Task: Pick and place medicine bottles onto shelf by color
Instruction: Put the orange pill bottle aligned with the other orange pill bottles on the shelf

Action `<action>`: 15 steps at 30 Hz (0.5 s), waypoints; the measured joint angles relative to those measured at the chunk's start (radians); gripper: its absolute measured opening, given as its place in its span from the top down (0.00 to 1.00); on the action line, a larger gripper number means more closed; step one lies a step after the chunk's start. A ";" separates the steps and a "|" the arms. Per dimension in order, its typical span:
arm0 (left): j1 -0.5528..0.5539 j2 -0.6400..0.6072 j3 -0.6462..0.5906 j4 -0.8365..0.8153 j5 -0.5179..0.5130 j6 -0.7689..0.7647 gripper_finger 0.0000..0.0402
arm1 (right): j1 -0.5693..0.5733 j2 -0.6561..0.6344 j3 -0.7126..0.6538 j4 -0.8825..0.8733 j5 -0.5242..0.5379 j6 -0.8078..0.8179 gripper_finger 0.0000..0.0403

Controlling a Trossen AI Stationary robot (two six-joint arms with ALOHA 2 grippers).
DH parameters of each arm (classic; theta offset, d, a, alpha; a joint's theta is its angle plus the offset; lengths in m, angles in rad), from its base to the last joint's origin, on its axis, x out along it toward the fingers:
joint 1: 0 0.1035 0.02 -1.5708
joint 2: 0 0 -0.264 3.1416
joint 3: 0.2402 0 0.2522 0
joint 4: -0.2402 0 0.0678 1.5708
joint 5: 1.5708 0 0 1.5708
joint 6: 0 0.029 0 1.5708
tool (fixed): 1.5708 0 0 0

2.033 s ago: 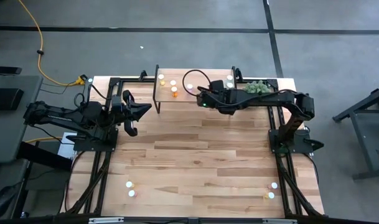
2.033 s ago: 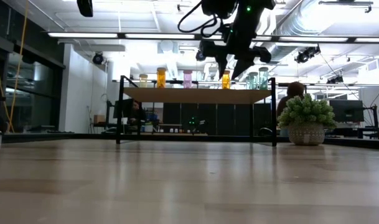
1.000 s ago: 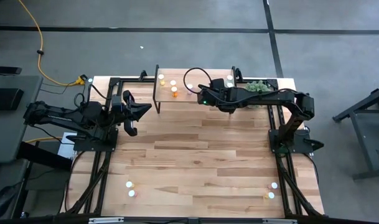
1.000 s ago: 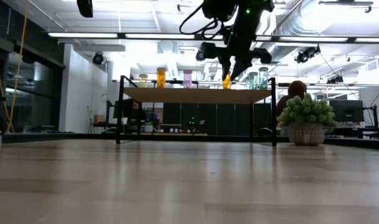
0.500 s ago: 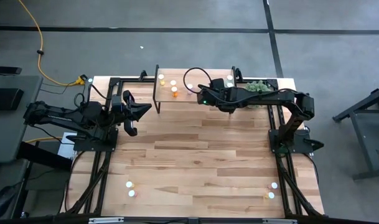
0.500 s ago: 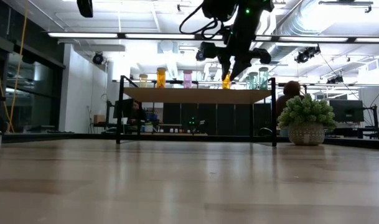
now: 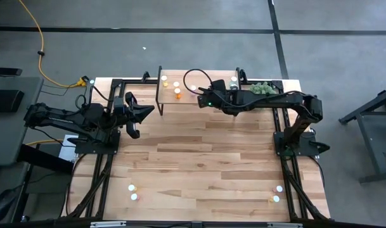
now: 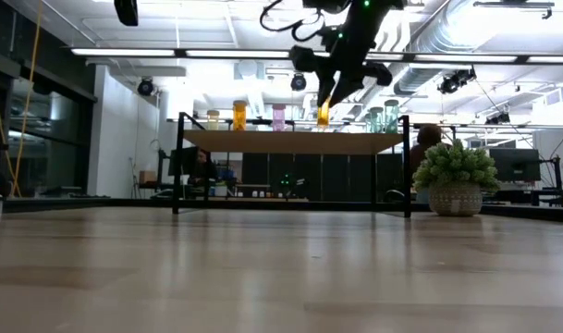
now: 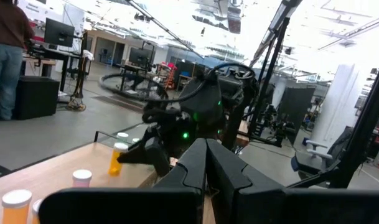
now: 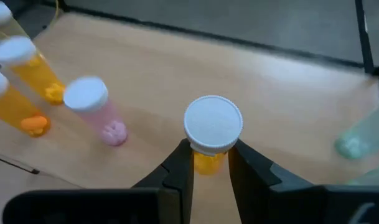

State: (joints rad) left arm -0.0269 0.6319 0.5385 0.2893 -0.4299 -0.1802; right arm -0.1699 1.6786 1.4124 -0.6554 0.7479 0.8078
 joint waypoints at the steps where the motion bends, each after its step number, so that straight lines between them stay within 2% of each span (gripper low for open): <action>1: 0.000 0.000 0.000 0.000 0.000 0.000 1.00 | 0.000 -0.007 0.000 0.011 0.009 -0.018 0.82; 5: 0.000 0.000 0.000 0.000 0.000 0.000 1.00 | -0.013 -0.039 0.000 0.091 0.011 -0.115 0.82; 11: 0.000 0.000 0.000 0.000 0.000 -0.010 1.00 | -0.047 -0.048 0.000 0.290 -0.085 -0.258 0.82; 15: 0.000 0.000 0.000 0.000 0.000 -0.010 1.00 | -0.063 -0.048 0.000 0.373 -0.123 -0.296 0.82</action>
State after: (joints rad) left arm -0.0269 0.6319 0.5385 0.2897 -0.4297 -0.1905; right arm -0.2326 1.6306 1.4124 -0.2823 0.6247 0.5115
